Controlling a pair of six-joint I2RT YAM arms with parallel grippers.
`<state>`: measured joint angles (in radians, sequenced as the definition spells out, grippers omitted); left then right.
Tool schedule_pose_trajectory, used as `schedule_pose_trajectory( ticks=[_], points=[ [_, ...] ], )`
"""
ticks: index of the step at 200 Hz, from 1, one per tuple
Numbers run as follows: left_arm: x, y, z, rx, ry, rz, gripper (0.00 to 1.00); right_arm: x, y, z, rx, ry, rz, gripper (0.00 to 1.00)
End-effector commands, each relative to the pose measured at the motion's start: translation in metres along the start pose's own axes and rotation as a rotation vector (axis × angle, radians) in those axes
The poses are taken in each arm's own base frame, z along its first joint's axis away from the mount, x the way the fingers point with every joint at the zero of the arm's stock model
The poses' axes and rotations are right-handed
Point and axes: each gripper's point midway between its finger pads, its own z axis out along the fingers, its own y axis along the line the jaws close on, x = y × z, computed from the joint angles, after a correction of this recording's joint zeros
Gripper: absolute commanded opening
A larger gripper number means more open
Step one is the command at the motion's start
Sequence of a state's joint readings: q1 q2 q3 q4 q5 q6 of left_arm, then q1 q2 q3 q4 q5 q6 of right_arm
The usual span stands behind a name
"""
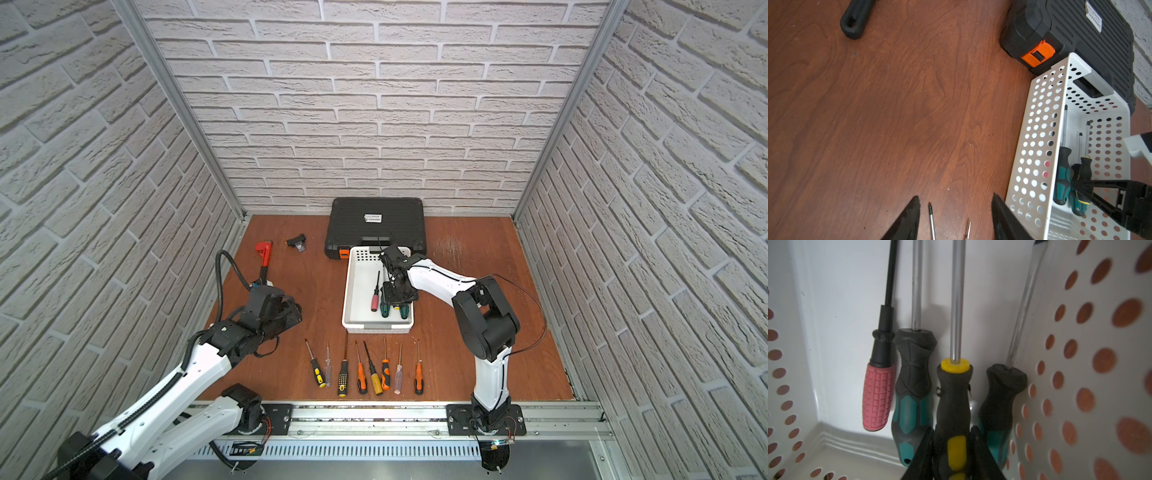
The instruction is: Put the screwdriver in the bin
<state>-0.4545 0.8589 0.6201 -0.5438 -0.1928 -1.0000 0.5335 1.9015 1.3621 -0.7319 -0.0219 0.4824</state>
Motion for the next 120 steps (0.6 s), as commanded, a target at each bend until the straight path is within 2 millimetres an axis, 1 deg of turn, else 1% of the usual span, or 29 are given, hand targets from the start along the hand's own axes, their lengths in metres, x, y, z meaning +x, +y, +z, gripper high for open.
schedule_pose_trajectory(
  ticks=[1,36,72,102,120],
  points=[
    [-0.005,-0.002,0.0,0.024,-0.031,-0.022,0.56,0.0,-0.001,-0.012,-0.003,-0.025,-0.007,0.08],
    [-0.002,-0.002,0.001,0.02,-0.018,-0.021,0.56,0.003,0.003,-0.002,-0.023,0.005,-0.004,0.11],
    [-0.003,-0.002,0.002,0.021,-0.019,-0.023,0.56,0.003,0.004,0.0,-0.03,0.004,0.0,0.15],
    [-0.003,-0.005,0.002,0.025,-0.012,-0.02,0.56,0.003,0.004,0.005,-0.027,0.013,-0.005,0.16],
    [-0.004,-0.007,0.002,0.026,-0.008,-0.016,0.56,0.002,0.005,0.007,-0.03,0.012,-0.003,0.18]
  ],
)
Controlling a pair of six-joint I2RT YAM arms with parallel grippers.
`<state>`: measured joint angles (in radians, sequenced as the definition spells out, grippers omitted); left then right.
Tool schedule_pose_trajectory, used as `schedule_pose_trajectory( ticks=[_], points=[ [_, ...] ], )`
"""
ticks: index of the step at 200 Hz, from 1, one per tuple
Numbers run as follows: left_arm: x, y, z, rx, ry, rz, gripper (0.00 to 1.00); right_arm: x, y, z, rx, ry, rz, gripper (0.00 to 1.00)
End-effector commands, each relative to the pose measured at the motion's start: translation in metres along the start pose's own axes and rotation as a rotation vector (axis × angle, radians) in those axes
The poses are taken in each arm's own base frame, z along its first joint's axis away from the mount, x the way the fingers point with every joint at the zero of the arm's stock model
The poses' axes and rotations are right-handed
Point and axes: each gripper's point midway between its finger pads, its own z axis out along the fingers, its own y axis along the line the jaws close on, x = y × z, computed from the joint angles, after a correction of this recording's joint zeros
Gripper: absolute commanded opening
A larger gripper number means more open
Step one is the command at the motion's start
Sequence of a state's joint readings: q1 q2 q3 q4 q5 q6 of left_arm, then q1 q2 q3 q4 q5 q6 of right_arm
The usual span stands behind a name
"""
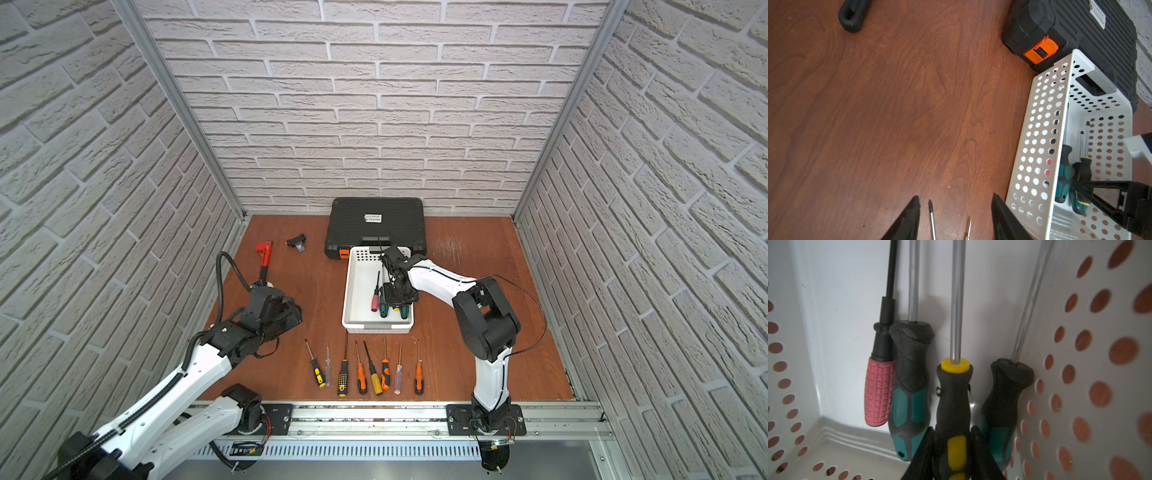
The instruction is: Put the screwdriver in the bin
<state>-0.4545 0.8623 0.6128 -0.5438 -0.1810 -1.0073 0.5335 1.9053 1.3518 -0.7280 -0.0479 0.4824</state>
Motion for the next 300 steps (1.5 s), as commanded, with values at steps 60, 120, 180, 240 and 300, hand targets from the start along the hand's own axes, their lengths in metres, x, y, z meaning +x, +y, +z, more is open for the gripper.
schedule_pose_trajectory(
  ticks=[60,120,180,240,300],
  points=[
    [-0.008,-0.014,0.0,0.037,-0.001,0.002,0.57,-0.009,0.006,0.006,-0.021,-0.016,-0.01,0.25],
    [0.006,-0.024,0.009,0.047,0.107,0.034,0.58,-0.018,0.01,-0.007,-0.033,-0.058,-0.033,0.31],
    [0.02,-0.031,0.014,0.044,0.195,0.058,0.59,-0.028,0.015,-0.02,-0.048,-0.113,-0.062,0.37],
    [0.045,-0.021,0.005,-0.009,0.303,0.066,0.58,-0.038,0.028,-0.088,-0.134,-0.276,-0.109,0.36],
    [0.088,-0.013,-0.014,-0.122,0.405,0.142,0.57,-0.025,0.055,-0.127,-0.269,-0.365,-0.159,0.35]
  ],
)
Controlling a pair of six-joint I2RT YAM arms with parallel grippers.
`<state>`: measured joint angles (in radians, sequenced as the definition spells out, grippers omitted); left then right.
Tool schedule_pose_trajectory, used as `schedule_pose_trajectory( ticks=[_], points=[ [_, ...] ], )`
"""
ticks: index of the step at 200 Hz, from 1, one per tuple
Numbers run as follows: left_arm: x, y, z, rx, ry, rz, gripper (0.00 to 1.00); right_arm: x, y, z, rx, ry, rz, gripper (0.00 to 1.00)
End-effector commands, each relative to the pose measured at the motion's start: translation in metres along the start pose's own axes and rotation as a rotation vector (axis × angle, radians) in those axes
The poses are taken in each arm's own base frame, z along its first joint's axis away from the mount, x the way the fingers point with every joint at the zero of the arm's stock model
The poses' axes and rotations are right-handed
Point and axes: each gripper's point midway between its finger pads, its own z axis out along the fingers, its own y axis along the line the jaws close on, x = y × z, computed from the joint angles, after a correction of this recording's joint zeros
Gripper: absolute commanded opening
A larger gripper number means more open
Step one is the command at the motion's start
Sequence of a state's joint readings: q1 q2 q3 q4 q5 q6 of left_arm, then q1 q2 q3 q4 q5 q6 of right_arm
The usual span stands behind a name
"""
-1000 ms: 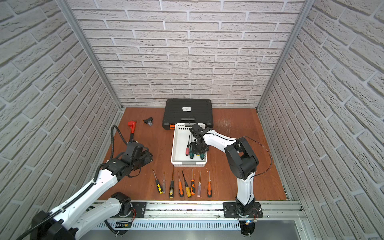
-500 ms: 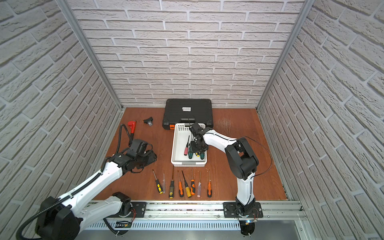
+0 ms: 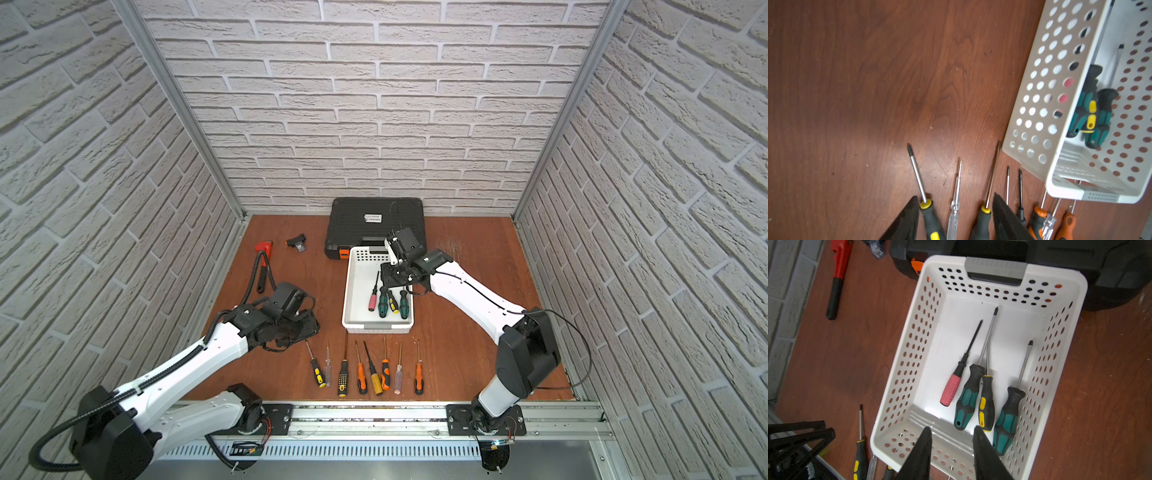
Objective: Put the screwdriver in the bin
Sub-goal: 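Raise the right gripper from the bin while the left gripper reaches the yellow-black screwdriver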
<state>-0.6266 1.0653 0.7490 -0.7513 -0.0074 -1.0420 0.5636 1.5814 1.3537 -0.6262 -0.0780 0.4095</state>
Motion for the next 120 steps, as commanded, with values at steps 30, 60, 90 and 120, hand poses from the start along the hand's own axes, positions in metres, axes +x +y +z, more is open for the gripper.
schedule_pose_trajectory(
  ticks=[30,60,90,120],
  points=[
    [0.052,0.006,0.011,-0.085,0.102,-0.015,0.57,0.011,0.011,-0.006,-0.078,-0.056,-0.002,0.34],
    [0.075,-0.001,0.028,-0.071,0.147,-0.015,0.57,0.021,0.005,-0.01,-0.079,-0.077,0.018,0.34],
    [0.088,0.006,0.037,-0.142,0.19,-0.019,0.56,0.03,0.002,-0.006,-0.075,-0.058,0.019,0.34],
    [0.098,0.006,0.039,-0.162,0.195,-0.027,0.56,0.029,0.003,-0.007,-0.08,-0.059,0.013,0.34]
  ],
)
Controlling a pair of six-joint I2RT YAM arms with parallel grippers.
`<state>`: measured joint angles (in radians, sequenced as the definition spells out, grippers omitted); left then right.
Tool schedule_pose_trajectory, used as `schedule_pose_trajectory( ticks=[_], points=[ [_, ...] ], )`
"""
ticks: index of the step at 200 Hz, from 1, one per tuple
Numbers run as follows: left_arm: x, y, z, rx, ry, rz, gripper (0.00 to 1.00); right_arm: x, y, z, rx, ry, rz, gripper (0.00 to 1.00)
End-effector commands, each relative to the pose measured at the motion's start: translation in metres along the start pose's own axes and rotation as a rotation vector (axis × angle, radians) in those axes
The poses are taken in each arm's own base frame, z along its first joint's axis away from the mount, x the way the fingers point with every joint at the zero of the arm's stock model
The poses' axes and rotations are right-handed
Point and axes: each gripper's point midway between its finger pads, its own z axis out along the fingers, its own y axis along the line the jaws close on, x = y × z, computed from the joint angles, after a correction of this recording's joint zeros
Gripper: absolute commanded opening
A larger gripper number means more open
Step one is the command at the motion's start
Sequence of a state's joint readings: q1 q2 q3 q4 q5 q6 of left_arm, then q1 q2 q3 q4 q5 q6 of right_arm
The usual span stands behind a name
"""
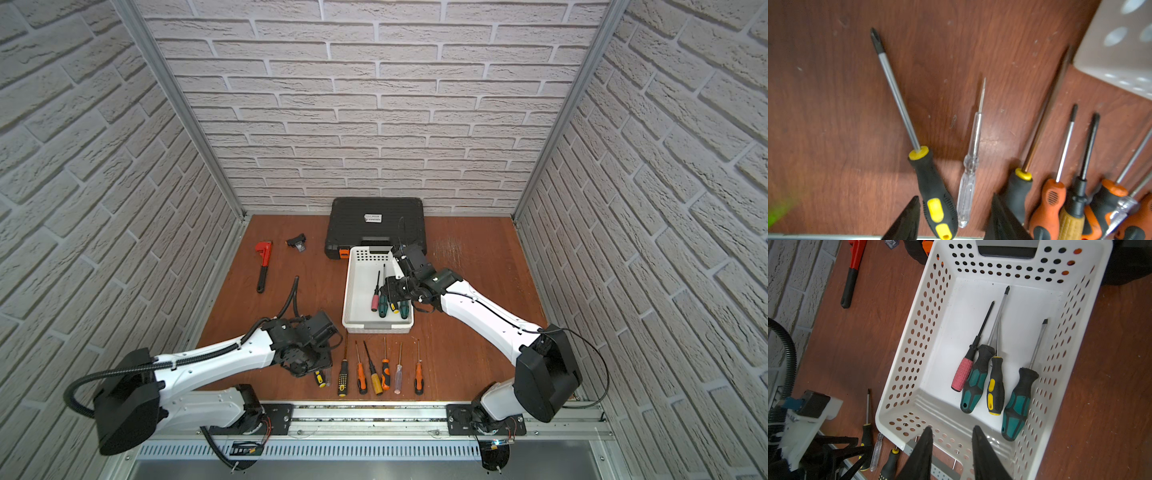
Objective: Put the screwdriver in the bin
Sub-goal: 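Raise the right gripper from the bin while the left gripper reaches the yellow-black screwdriver, then close the left gripper on the yellow-black screwdriver's handle and lift it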
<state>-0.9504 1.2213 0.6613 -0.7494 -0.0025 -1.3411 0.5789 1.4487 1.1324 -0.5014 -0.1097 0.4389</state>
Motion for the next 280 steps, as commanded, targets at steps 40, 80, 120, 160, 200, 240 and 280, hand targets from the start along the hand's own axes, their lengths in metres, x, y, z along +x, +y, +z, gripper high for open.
schedule_pose_trajectory(
  ticks=[40,80,120,160,200,240,280],
  points=[
    [0.007,0.006,0.0,-0.024,-0.03,-0.062,0.54,-0.003,0.006,0.001,-0.034,-0.026,0.008,0.34],
    [0.004,0.02,-0.005,-0.029,-0.065,-0.104,0.5,0.002,0.008,0.009,-0.046,0.003,0.019,0.33],
    [0.012,0.025,0.009,-0.022,-0.033,-0.133,0.48,0.003,0.009,0.013,-0.049,0.01,0.028,0.33],
    [0.014,0.031,0.015,-0.035,-0.03,-0.14,0.47,0.004,0.011,0.013,-0.046,0.018,0.028,0.32],
    [0.017,0.032,0.028,-0.029,-0.008,-0.146,0.46,0.004,0.012,0.015,-0.046,0.024,0.03,0.32],
    [0.02,0.034,0.033,-0.041,0.005,-0.136,0.35,0.004,0.014,0.014,-0.046,0.026,0.025,0.32],
    [0.009,0.037,0.02,-0.059,-0.049,-0.127,0.12,0.005,0.014,0.017,-0.048,0.028,0.026,0.32]
  ],
)
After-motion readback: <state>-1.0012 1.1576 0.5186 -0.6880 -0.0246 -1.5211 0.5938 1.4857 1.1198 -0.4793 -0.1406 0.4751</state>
